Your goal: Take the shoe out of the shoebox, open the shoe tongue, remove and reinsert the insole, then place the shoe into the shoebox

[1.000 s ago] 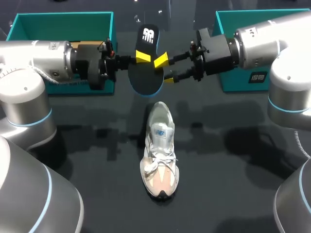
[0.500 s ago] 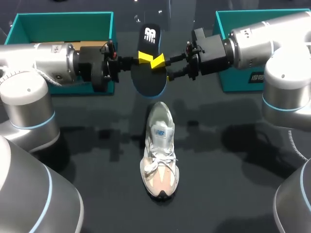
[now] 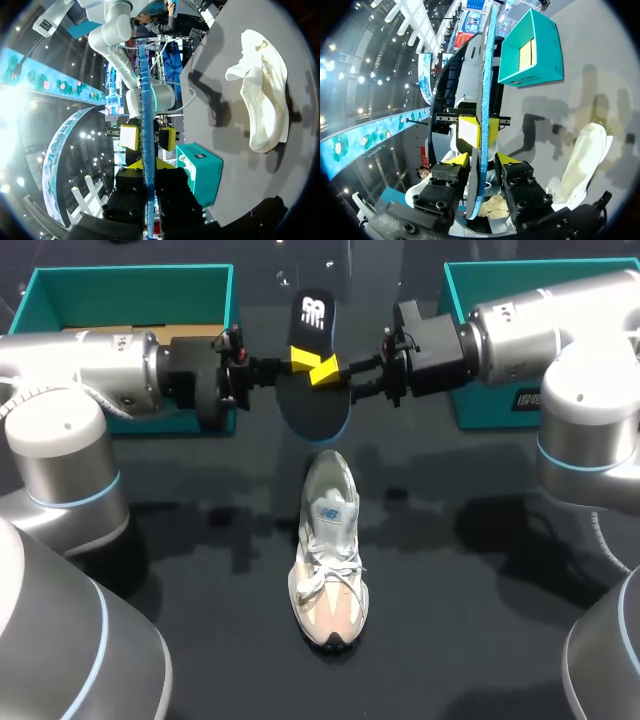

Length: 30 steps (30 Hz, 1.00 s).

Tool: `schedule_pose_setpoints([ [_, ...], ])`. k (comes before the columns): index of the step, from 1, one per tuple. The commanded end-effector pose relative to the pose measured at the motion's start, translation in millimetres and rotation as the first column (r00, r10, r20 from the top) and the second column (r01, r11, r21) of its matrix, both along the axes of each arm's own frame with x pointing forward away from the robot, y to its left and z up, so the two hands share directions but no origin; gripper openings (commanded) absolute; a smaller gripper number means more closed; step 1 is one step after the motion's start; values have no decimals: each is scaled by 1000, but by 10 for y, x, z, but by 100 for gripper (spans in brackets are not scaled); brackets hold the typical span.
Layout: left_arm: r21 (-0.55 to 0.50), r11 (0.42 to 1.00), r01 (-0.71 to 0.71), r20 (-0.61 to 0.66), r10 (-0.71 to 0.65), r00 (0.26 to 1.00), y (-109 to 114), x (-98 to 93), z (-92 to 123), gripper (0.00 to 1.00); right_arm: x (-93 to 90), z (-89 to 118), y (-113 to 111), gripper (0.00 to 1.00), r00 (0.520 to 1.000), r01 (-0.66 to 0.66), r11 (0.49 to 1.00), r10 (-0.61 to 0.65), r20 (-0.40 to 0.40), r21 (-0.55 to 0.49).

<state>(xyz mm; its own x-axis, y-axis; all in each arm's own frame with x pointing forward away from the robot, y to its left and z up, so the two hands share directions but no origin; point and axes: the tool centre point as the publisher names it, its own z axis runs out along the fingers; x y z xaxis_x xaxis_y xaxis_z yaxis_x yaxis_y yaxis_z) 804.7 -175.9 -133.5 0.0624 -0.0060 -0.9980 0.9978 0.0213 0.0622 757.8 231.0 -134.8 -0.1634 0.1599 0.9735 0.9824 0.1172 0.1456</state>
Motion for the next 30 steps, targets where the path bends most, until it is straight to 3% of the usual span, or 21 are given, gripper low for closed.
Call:
schedule_pose_setpoints([
  [1, -1, 1000, -2, 4, 2, 1000, -43, 13, -11, 0, 2, -22, 21, 28, 1000, 0, 1000, 0, 0, 4],
  [11, 4, 1000, -6, 8, 6, 1000, -81, 29, -24, 0, -1, -31, 5, 12, 1000, 0, 1000, 0, 1, 8],
  [20, 8, 1000, -5, 4, 5, 1000, -95, 26, -48, 0, 31, -44, -10, 11, 1000, -3, 1000, 2, 7, 16],
  [22, 8, 1000, -7, 4, 7, 1000, -96, 28, -51, 0, 33, -50, -10, 0, 1000, -2, 1000, 2, 6, 18],
  [29, 12, 1000, -15, 10, 14, 1000, -95, 35, -58, 0, 24, -64, -10, 0, 1000, -2, 1000, 2, 11, 25],
  [30, 13, 1000, -16, 12, 16, 1000, -95, 36, -58, 6, 21, -64, -11, 0, 1000, -2, 1000, 2, 12, 26],
])
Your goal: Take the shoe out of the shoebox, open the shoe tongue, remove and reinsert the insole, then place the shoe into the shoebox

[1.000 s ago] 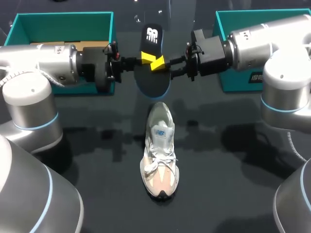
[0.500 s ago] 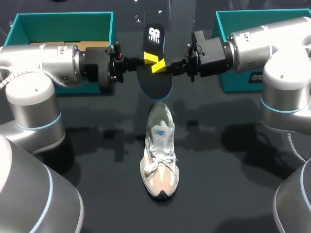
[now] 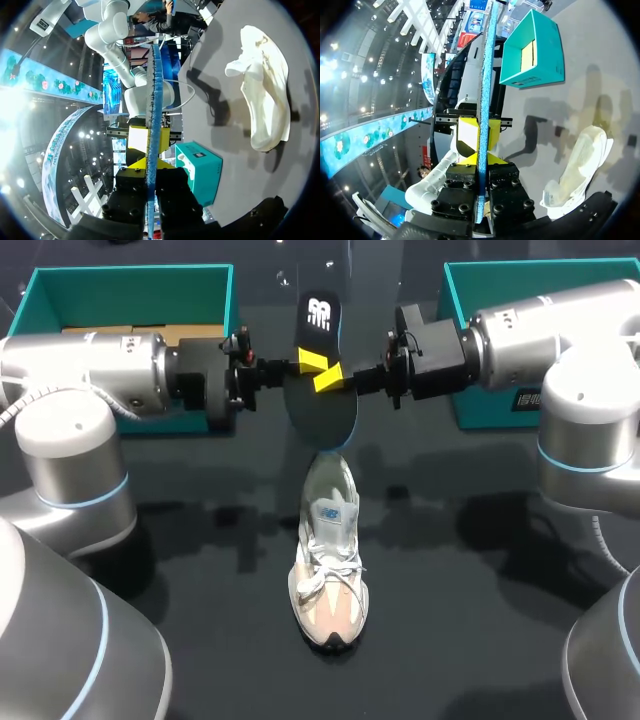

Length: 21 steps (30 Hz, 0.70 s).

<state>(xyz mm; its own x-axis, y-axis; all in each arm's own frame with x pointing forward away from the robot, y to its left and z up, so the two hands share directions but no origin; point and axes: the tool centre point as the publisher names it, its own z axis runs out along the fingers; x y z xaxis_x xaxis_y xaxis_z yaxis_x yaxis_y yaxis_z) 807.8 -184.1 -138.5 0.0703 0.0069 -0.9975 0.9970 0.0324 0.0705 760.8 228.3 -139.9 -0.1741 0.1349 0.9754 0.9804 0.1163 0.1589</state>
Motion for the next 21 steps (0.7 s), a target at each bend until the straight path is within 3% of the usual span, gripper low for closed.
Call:
schedule_pose_setpoints([
  [1, 1, 1000, -5, 4, 5, 1000, -13, 6, -8, 36, -13, -12, 16, 0, 1000, 2, 1000, -2, 3, 1],
  [3, 1, 1000, -8, 4, 8, 1000, -2, 9, -7, 100, -23, -15, 9, 0, 1000, 6, 1000, -6, 6, 4],
  [10, 12, 1000, -28, 29, 28, 999, 165, -37, -3, 100, -56, -53, -73, 0, 999, 13, 999, -14, 33, 36],
  [21, 148, 988, -39, 6, 39, 999, 704, -112, -124, 100, -19, -90, -268, 0, 998, 17, 997, -21, 60, 76],
])
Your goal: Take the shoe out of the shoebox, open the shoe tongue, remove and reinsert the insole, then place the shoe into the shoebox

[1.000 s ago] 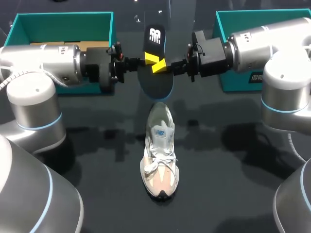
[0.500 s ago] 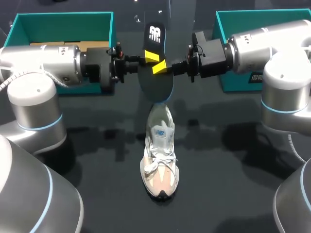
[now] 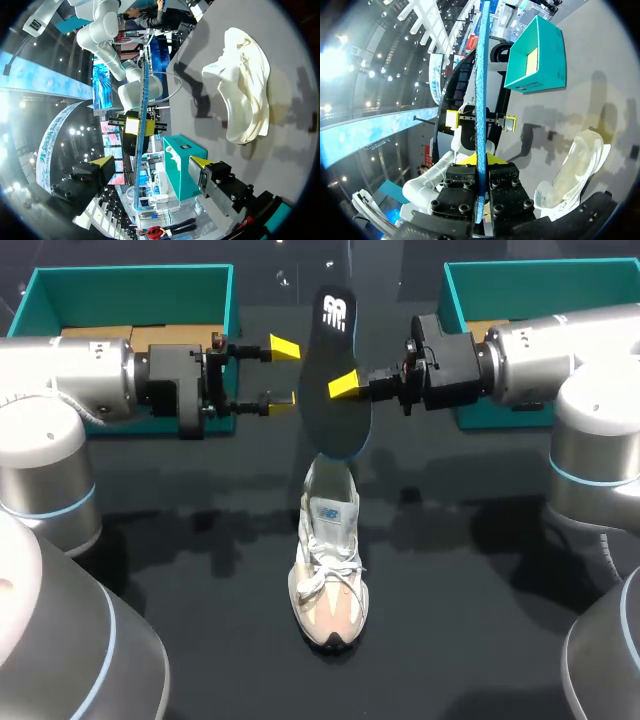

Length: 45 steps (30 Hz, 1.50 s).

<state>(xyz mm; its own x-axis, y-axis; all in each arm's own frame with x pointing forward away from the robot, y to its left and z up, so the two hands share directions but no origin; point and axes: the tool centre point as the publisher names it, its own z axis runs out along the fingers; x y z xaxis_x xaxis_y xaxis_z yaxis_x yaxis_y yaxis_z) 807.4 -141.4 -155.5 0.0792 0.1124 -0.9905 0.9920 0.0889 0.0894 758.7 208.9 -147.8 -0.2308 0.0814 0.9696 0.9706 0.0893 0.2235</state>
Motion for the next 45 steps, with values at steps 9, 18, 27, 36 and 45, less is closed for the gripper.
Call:
schedule_pose_setpoints([
  [9, 42, 999, 34, -11, -34, 999, 309, -109, 39, 100, 25, -13, -99, 0, 1000, 13, 998, -13, -7, 63],
  [18, 75, 997, 34, -46, -31, 998, 316, -131, 51, 100, 31, -6, -110, 0, 1000, -7, 999, 6, 17, 51],
  [27, 330, 944, -23, -293, 125, 948, 512, -224, 73, 100, 158, 5, -250, 0, 991, -67, 998, 68, 116, -19],
  [36, 592, 802, 75, -500, 293, 815, 694, -330, -83, 100, 239, -85, -317, 0, 982, -57, 996, 68, 179, -69],
  [45, 598, 763, 246, -694, 339, 635, 852, -397, -208, 100, 233, -259, -328, 0, 966, -5, 994, 34, 258, -113],
])
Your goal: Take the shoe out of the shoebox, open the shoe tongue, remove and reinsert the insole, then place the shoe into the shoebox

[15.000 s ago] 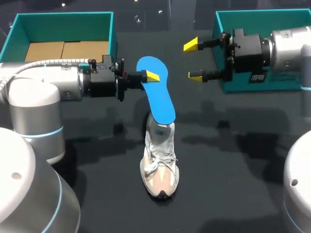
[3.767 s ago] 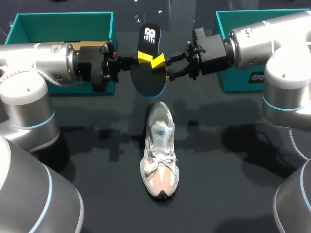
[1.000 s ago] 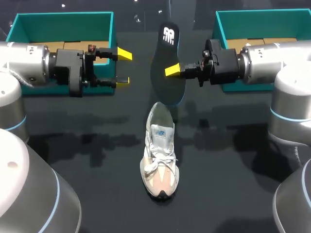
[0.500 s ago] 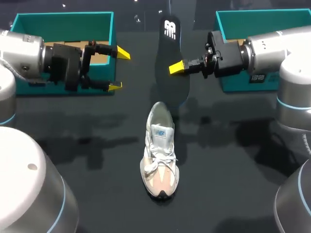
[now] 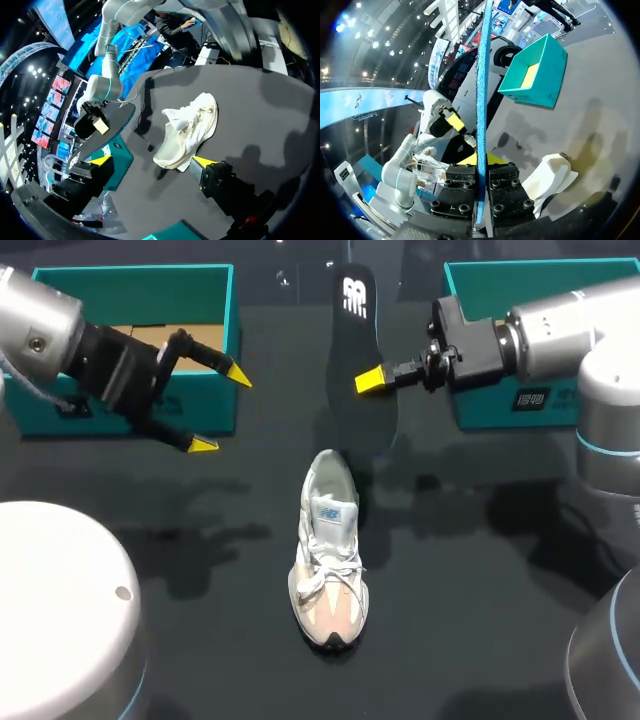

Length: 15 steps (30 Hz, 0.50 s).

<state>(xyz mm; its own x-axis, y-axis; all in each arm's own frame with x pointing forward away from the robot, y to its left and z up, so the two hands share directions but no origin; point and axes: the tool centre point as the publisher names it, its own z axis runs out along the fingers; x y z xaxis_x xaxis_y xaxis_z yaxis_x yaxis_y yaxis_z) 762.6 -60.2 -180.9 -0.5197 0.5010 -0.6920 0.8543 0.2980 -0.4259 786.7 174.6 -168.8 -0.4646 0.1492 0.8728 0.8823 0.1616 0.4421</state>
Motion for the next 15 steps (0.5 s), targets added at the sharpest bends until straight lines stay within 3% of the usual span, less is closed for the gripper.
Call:
schedule_pose_setpoints([
  [1, 199, 975, 99, -307, -34, 951, 40, 52, 45, 100, -33, -76, -1, 0, 999, 48, 999, -48, 14, -8],
  [2, 199, 975, 99, -307, -34, 951, 40, 52, 45, 100, -14, -93, -19, 0, 995, 102, 995, -102, -23, 6],
  [15, 199, 975, 99, -307, -34, 951, 40, 52, 45, 100, -14, -93, -19, 0, 995, 102, 995, -102, -23, 6],
])
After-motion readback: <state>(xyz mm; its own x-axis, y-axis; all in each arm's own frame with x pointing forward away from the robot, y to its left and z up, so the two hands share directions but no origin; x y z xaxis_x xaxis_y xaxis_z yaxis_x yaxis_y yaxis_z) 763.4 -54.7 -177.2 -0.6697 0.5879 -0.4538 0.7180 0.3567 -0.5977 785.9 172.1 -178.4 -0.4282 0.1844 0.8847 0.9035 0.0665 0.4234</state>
